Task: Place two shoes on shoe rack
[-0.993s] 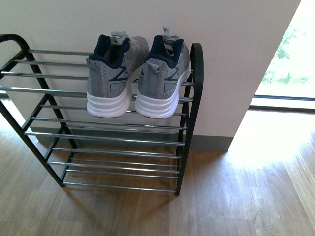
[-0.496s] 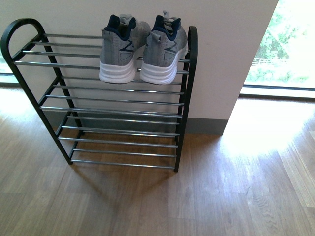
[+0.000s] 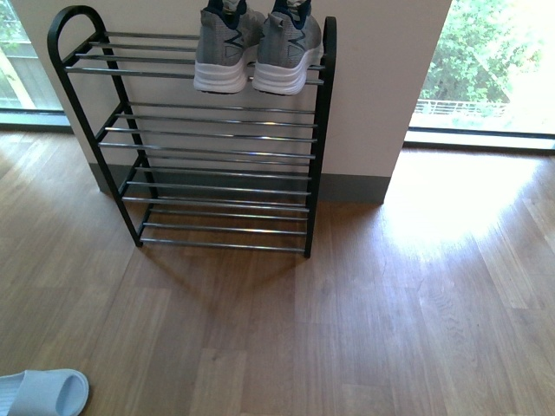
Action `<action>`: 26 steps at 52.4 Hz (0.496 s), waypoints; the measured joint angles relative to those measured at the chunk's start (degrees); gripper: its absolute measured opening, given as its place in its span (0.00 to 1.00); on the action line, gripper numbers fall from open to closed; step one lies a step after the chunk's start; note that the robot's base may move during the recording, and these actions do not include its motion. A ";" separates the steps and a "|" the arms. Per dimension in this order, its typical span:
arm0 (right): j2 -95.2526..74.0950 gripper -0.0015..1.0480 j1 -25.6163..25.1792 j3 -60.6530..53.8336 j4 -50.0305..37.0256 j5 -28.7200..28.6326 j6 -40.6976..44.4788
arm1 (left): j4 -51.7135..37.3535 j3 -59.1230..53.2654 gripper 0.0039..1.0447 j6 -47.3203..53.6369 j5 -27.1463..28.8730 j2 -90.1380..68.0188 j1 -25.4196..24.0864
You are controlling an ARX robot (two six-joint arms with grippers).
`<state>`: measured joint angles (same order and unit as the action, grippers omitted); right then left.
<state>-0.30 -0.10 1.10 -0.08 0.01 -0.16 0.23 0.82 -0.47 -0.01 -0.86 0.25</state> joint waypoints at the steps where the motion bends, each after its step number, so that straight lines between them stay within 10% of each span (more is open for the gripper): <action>1: 0.00 0.91 0.00 0.00 0.00 0.00 0.00 | 0.00 0.00 0.91 -0.02 0.02 0.00 0.00; 26: 0.07 0.91 0.07 0.00 0.00 0.20 0.00 | 0.00 0.00 0.91 0.02 -0.02 0.00 -0.02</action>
<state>-0.23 -0.03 1.10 -0.08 0.21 -0.16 0.23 0.82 -0.45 -0.03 -0.86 0.23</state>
